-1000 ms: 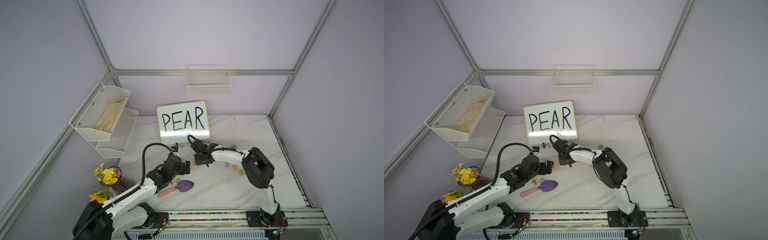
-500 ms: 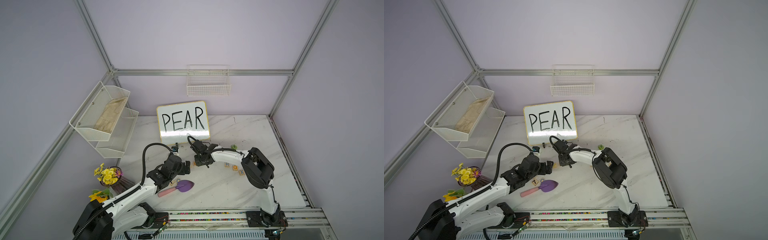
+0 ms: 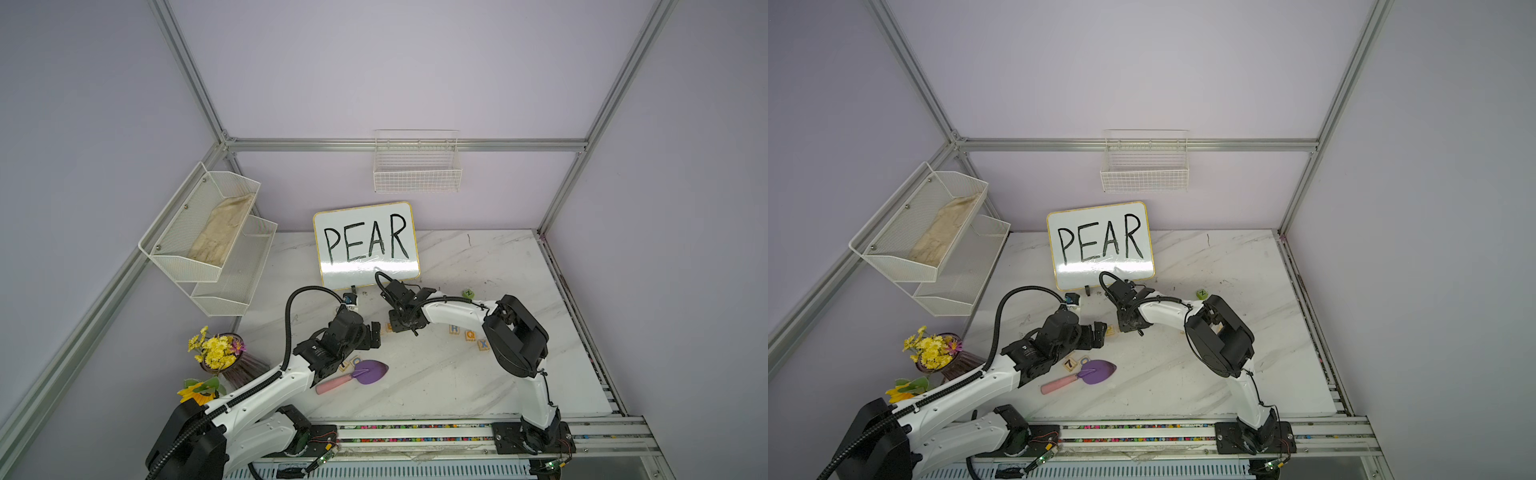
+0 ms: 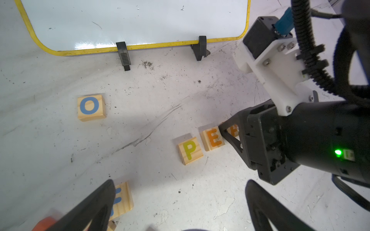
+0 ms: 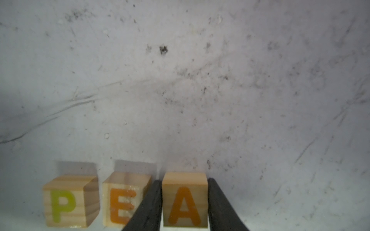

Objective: Spell the uppercase word “pear” with letter blocks
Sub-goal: Adjust the letter block at the center of the board.

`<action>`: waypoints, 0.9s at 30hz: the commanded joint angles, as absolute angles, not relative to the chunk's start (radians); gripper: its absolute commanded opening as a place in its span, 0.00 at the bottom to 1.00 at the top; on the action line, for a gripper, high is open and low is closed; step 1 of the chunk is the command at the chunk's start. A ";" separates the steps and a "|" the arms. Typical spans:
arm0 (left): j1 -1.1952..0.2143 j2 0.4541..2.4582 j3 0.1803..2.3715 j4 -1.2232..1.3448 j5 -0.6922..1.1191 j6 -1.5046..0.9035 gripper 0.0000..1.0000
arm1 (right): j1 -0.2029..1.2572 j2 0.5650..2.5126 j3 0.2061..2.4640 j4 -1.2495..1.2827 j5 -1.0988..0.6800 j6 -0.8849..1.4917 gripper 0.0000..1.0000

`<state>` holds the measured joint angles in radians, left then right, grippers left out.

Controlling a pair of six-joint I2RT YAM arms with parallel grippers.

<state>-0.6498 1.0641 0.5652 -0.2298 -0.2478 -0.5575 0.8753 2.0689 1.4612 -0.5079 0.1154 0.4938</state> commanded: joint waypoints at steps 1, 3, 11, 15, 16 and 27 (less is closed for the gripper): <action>-0.644 1.065 0.621 -0.212 -0.253 -0.563 1.00 | 0.880 2.048 1.440 -0.529 0.117 0.512 0.39; -0.644 1.066 0.623 -0.210 -0.253 -0.563 1.00 | 0.881 2.048 1.439 -0.527 0.117 0.512 0.39; -0.644 1.069 0.621 -0.209 -0.251 -0.563 1.00 | 0.880 2.047 1.435 -0.530 0.119 0.515 0.39; -0.644 1.069 0.621 -0.207 -0.252 -0.562 1.00 | 0.881 2.047 1.437 -0.531 0.123 0.517 0.39; -0.644 1.071 0.621 -0.207 -0.250 -0.563 1.00 | 0.880 2.046 1.436 -0.529 0.124 0.516 0.40; -0.644 1.080 0.623 -0.203 -0.245 -0.566 1.00 | 0.880 2.036 1.445 -0.528 0.129 0.517 0.42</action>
